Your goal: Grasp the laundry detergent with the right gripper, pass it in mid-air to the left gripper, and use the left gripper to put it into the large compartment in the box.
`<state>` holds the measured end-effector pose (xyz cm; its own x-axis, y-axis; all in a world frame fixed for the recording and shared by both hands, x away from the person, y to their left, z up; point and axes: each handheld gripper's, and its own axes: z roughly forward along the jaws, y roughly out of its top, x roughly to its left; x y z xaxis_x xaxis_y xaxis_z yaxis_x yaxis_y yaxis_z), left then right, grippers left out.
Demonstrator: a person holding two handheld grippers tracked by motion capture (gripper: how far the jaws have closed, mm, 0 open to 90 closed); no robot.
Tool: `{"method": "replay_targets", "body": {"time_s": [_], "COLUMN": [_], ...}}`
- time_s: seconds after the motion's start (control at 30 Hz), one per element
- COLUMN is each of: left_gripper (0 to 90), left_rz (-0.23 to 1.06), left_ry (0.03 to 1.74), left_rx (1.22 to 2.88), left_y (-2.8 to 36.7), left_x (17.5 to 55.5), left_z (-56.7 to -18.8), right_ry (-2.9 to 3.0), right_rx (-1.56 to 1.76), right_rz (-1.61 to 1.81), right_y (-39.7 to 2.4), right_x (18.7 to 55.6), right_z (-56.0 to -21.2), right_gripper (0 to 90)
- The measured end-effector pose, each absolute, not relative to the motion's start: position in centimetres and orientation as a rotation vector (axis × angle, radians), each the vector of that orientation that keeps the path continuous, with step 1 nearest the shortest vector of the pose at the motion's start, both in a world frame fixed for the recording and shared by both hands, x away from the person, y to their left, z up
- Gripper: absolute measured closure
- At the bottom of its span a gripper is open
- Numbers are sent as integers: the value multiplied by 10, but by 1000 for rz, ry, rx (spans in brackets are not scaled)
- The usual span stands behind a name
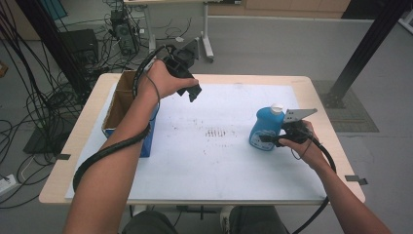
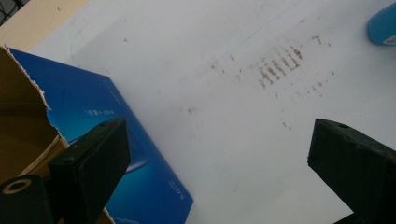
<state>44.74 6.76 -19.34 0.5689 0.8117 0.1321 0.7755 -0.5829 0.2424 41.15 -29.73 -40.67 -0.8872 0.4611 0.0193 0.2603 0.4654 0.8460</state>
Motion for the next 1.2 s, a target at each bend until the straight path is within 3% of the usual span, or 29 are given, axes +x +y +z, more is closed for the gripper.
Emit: {"method": "replay_targets", "body": {"time_s": [0.5, 0.93, 1.2], "left_gripper": [65, 61, 66], "left_rz": [333, 331, 302], "left_ry": [1100, 807, 614], "left_rx": [2788, 2928, 2990], "left_y": [70, 79, 79], "left_x": [444, 435, 429], "left_z": [-170, -143, -126], "right_ry": [2529, 2658, 2710], "right_rx": [639, 599, 476], "right_rz": [1338, 1339, 1411], "right_y": [-281, -218, -177], "right_x": [410, 427, 439], "right_z": [-360, -309, -300], "right_gripper": [428, 427, 428]}}
